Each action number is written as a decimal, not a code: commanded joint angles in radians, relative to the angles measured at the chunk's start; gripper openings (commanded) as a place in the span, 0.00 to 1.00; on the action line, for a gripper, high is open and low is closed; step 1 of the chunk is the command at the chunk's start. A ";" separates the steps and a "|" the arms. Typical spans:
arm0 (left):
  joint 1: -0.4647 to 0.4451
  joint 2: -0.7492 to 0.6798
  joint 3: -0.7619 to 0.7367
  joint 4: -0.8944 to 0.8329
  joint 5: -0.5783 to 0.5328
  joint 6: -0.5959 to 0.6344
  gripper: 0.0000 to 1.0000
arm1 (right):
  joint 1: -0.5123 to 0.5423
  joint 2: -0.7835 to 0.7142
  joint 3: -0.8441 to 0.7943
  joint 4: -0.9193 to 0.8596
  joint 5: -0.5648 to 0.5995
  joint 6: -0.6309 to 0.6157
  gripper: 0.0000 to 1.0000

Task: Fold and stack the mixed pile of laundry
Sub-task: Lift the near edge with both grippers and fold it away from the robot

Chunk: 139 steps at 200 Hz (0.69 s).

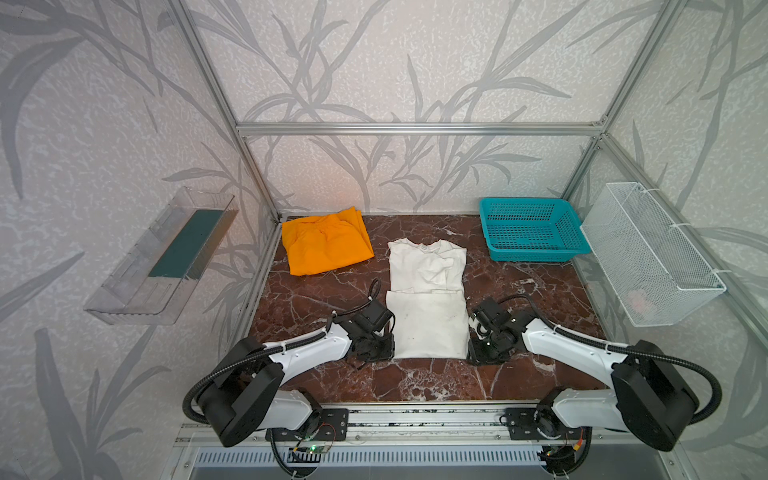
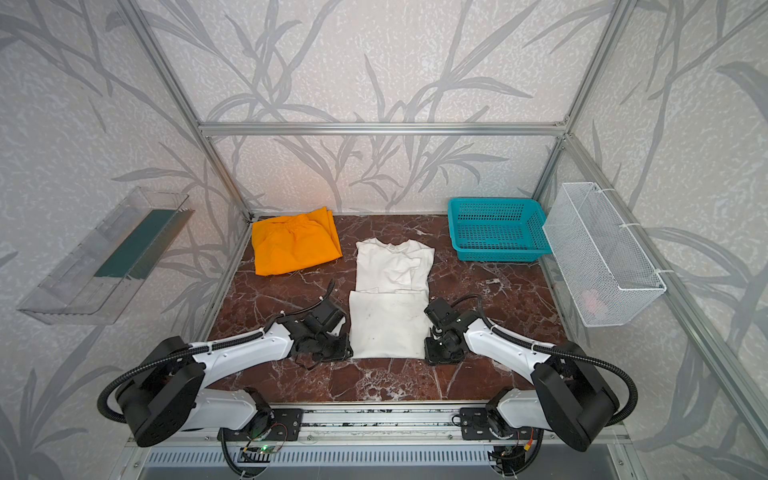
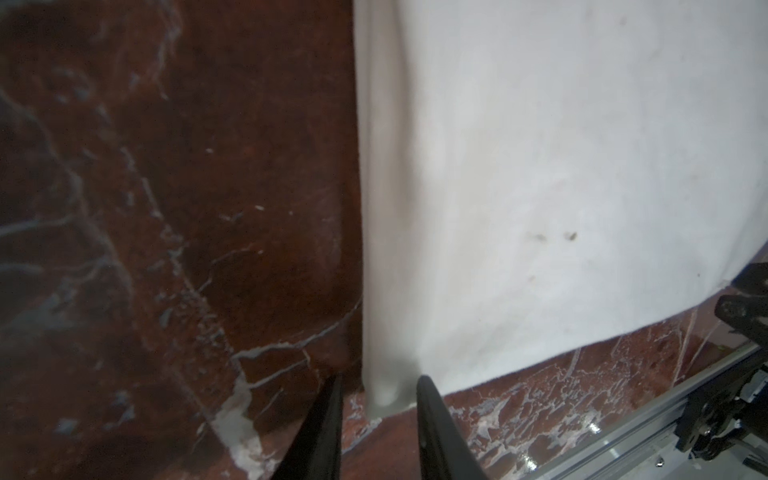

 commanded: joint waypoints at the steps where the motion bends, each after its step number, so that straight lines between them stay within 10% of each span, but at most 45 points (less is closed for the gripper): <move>1: -0.003 0.020 -0.023 0.014 0.013 -0.011 0.26 | 0.000 0.026 -0.019 0.061 -0.007 0.029 0.43; 139: -0.006 0.035 0.002 -0.031 0.020 0.013 0.01 | 0.000 0.061 0.004 -0.014 0.036 -0.025 0.07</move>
